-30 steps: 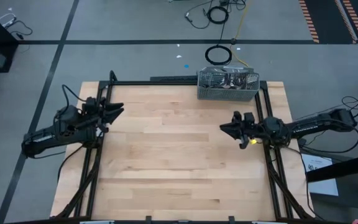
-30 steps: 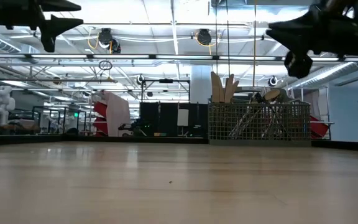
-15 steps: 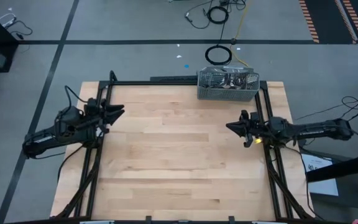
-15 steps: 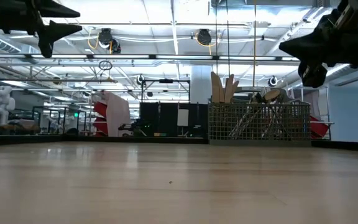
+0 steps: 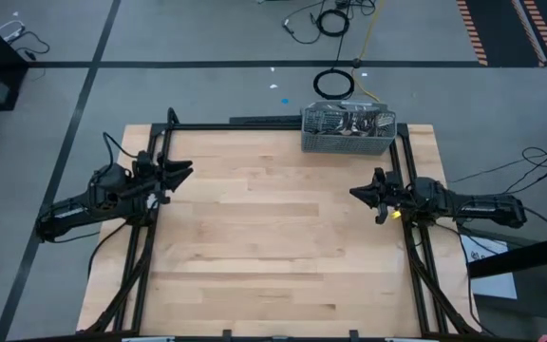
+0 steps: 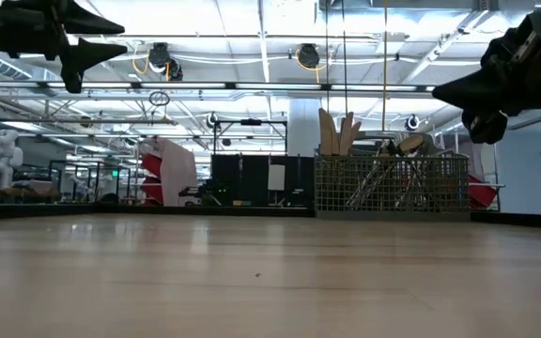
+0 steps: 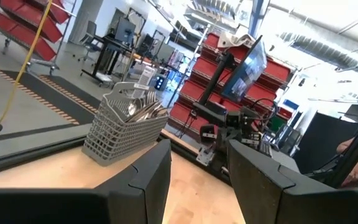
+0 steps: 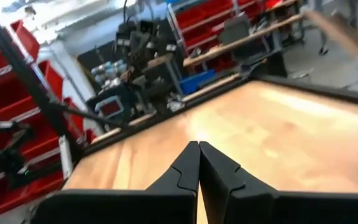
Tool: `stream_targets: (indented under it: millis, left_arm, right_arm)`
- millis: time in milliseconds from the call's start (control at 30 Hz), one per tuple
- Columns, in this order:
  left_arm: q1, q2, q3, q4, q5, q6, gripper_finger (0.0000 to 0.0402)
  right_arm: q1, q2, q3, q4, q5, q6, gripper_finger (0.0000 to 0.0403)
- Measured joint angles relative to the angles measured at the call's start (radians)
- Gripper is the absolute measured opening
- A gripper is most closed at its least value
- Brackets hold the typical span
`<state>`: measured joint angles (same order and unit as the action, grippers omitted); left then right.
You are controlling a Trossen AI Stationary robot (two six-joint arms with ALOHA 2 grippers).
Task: Sort silverware
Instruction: Return to Home Position
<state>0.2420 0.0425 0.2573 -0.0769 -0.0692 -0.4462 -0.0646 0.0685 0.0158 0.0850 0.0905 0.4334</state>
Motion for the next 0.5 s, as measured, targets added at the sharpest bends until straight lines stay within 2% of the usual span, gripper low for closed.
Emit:
stream_targets:
  millis: [133,233,400,500]
  left_arm:
    - [0.000,0.000,0.000,0.001,0.000,0.003,0.0164]
    - [0.000,0.000,0.000,0.001,0.000,0.003,0.0164]
    - [0.000,0.003,-0.001,0.001,0.000,0.007,0.0164]
    - [0.000,0.003,-0.019,0.038,0.007,0.007,0.0164]
  right_arm:
    - [-0.013,-0.009,0.000,-0.066,-0.065,0.031,0.0000]
    - [-0.015,-0.001,0.001,-0.072,-0.110,-0.006,0.0000]
    - [-0.015,0.003,0.001,-0.071,-0.113,-0.120,0.0000]
    - [-0.015,0.004,0.001,-0.073,-0.099,-0.125,0.0000]
